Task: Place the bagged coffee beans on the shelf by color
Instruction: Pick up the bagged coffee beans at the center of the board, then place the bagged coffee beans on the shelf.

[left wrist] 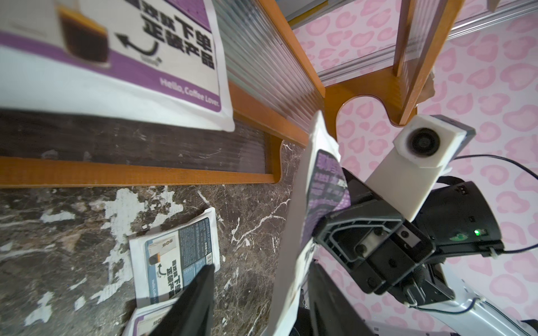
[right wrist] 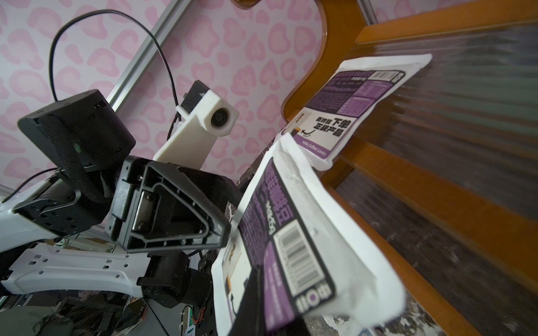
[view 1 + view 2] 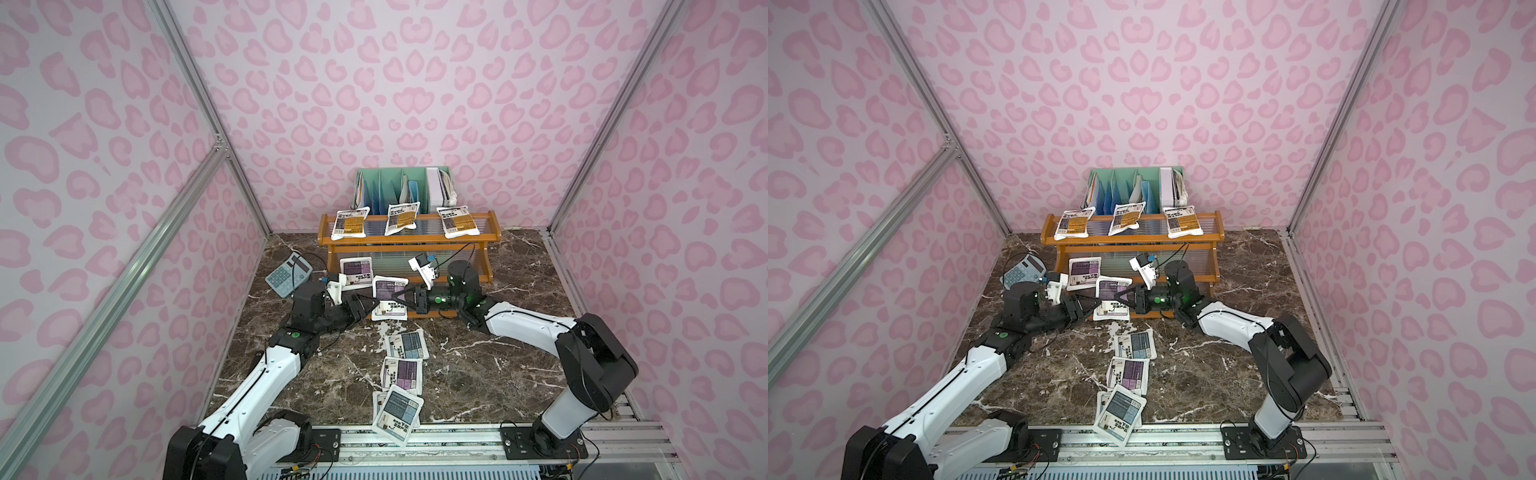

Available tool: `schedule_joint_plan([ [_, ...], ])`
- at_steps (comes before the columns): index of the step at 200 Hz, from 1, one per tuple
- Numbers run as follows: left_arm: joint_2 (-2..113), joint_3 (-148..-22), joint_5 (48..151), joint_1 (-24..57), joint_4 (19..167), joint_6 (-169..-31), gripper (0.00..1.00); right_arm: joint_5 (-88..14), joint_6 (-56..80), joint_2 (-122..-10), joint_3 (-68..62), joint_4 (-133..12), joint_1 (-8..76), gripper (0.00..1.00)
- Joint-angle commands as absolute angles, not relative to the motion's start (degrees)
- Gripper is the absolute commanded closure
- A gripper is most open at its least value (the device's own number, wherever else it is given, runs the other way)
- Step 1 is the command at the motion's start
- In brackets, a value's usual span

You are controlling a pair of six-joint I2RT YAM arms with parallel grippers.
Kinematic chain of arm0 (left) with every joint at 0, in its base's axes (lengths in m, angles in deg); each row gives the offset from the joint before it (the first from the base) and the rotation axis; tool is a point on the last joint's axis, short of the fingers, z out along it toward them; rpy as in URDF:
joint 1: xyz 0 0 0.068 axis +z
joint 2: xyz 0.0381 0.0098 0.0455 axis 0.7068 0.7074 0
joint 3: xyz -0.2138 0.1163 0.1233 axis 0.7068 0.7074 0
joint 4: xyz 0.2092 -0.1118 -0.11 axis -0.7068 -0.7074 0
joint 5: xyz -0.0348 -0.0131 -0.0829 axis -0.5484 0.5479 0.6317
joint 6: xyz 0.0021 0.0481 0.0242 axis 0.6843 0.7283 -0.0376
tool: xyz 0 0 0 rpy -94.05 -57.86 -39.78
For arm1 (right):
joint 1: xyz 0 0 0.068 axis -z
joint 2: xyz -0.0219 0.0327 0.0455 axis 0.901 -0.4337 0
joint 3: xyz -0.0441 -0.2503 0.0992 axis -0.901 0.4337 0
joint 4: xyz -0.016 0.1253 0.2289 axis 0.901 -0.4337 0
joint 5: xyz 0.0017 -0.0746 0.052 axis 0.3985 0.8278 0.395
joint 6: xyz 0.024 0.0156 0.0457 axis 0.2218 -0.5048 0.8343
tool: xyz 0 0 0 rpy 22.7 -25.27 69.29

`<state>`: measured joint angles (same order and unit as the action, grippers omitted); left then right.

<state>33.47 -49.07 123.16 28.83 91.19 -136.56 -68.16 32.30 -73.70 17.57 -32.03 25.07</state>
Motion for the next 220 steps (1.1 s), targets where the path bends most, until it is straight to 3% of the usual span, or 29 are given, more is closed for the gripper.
schedule_joint_plan([
  [1,34.53,-49.02,123.33,27.3,95.58,-137.39,0.48,-68.7,32.73,-74.53,16.3,-28.99,25.01,1.0],
  [15,34.9,-48.56,122.79,26.62,96.62,-137.96,0.53,-68.62,32.74,-74.95,15.64,-29.2,25.03,1.0],
  [26,34.74,-48.26,122.65,26.52,97.03,-138.32,0.68,-68.53,32.74,-75.04,15.38,-29.31,25.1,1.0],
  [41,33.96,-48.5,121.85,26.49,95.4,-137.59,0.79,-68.29,32.69,-74.73,15.48,-29.39,25.34,1.0],
  [67,32.47,-49.52,120.79,26.52,91.89,-135.81,0.83,-67.92,32.44,-73.93,16.3,-30.04,26.1,1.0],
  [98,33.83,-50.13,120.71,26.48,94.28,-136.58,1.0,-68.09,31.99,-73.14,16.6,-30.45,26.22,0.98],
  [115,36.2,-51.06,120.63,26.43,97.65,-137.5,1.0,-66.94,30.69,-71.94,16.08,-33.13,26.24,0.67],
  [129,38.59,-52.56,120.5,26.43,100.6,-138.21,1.0,-63.7,28.12,-70.0,15.91,-37.16,26.53,0.55],
  [220,59.68,-64.92,122.53,24.9,113.89,-144.62,1.0,-54.28,20.87,-54.73,22.84,-49.92,36.46,0.51],
])
